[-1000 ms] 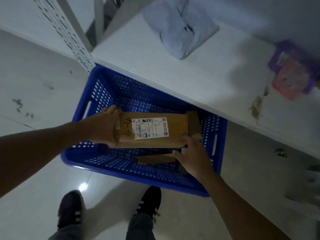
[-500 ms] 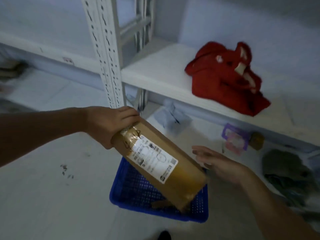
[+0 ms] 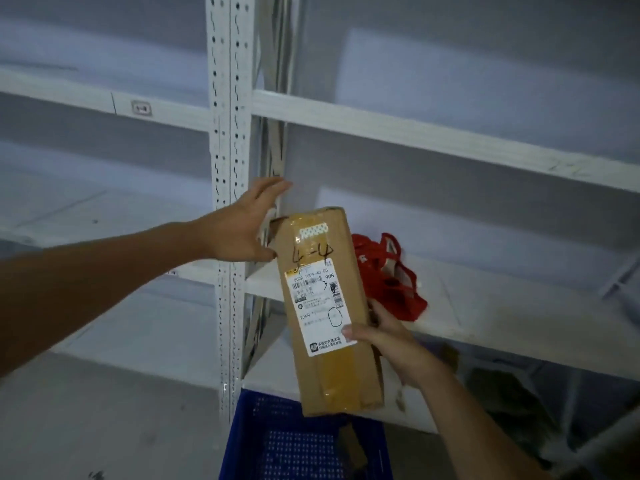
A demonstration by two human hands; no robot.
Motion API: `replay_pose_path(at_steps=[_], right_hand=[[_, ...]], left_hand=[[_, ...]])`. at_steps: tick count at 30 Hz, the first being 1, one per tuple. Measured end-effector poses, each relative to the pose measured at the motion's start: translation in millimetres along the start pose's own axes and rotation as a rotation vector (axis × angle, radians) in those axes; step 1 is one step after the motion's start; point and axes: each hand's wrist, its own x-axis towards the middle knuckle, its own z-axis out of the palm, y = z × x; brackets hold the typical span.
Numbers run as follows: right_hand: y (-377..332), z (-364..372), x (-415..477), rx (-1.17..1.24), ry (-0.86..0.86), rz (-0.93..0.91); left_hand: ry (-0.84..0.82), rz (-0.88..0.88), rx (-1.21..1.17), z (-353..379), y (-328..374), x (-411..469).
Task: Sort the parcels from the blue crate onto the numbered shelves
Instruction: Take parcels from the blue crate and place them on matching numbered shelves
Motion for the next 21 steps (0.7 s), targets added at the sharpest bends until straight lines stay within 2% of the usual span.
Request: replay_pose_path(at_steps=[3, 5, 10, 15, 21], right_hand=[[-24, -10, -20, 0.138, 0.067, -0.064], [-42, -19, -30, 0.215, 0.081, -0.116], [-82, -53, -48, 0.275, 0.127, -0.223], [-100, -91, -53, 0.229, 0.216, -0.219], [-120, -96, -60, 0.161, 0.3, -0.203]], left_hand=[[0.088, -0.281, -0.715, 7, 32, -6], [0.099, -0.344, -0.933, 25, 60, -8], [0.163, -0.378, -1.156, 58, 138, 18], [0.311, -0.333, -1.128, 62, 196, 53], [0.328, -0.392, -1.128, 63, 208, 72]])
